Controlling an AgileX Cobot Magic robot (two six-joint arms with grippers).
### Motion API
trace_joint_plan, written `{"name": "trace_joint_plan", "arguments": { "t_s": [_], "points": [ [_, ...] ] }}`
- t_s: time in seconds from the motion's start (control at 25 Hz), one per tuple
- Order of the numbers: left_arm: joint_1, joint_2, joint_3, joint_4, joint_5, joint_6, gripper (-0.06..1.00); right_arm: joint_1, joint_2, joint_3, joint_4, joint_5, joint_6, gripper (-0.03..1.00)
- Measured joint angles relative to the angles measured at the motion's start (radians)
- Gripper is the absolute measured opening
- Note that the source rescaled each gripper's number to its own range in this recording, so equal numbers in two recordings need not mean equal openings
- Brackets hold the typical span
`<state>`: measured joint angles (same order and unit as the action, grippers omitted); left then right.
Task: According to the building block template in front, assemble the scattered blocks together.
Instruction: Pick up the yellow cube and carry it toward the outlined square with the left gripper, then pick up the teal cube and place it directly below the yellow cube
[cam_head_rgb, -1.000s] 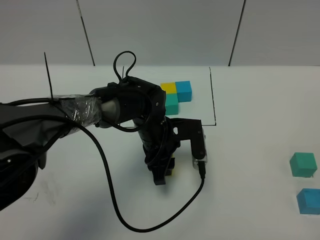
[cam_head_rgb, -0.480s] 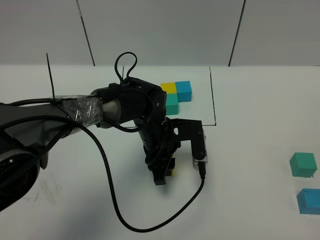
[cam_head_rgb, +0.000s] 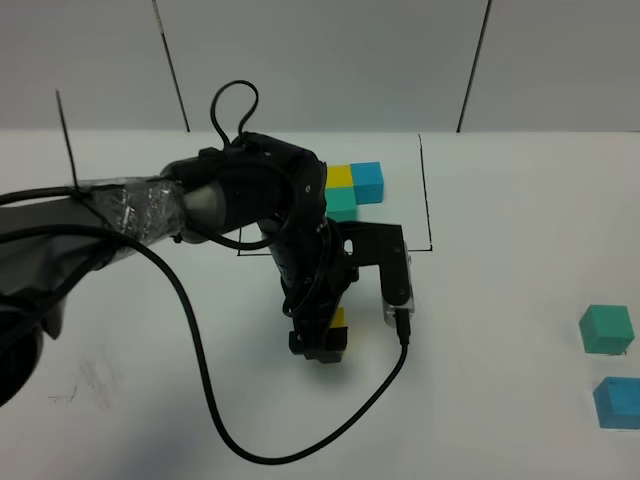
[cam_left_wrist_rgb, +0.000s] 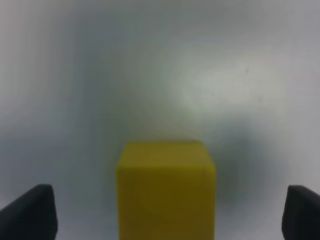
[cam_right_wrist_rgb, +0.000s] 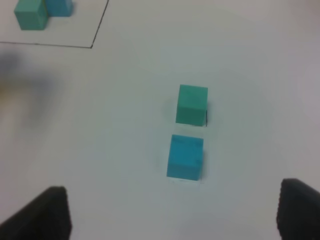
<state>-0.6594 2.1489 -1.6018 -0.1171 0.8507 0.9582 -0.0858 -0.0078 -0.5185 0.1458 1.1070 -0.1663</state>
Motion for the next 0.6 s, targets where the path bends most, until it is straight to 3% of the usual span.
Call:
{"name": "trace_joint_plan", "arguments": {
  "t_s": [0.12,0.24,0.48,0.6],
  "points": [
    [0.0,-0.078,0.0,0.021,0.006,-0.052,1.0,0.0,0.0,0.0,0.0,0.0,0.0,0.83],
    [0.0,-0.171,0.0,0.088,0.033,-0.165,0.99,0.0,0.0,0.0,0.0,0.0,0.0,0.83],
    [0.0,-0.403,0.0,0.36,0.153,-0.487,0.98,0.0,0.0,0.0,0.0,0.0,0.0,0.83],
    [0.0,-0.534,0.0,0.449,0.253,-0.617,0.97,0.0,0.0,0.0,0.0,0.0,0.0,0.83]
  ]
}}
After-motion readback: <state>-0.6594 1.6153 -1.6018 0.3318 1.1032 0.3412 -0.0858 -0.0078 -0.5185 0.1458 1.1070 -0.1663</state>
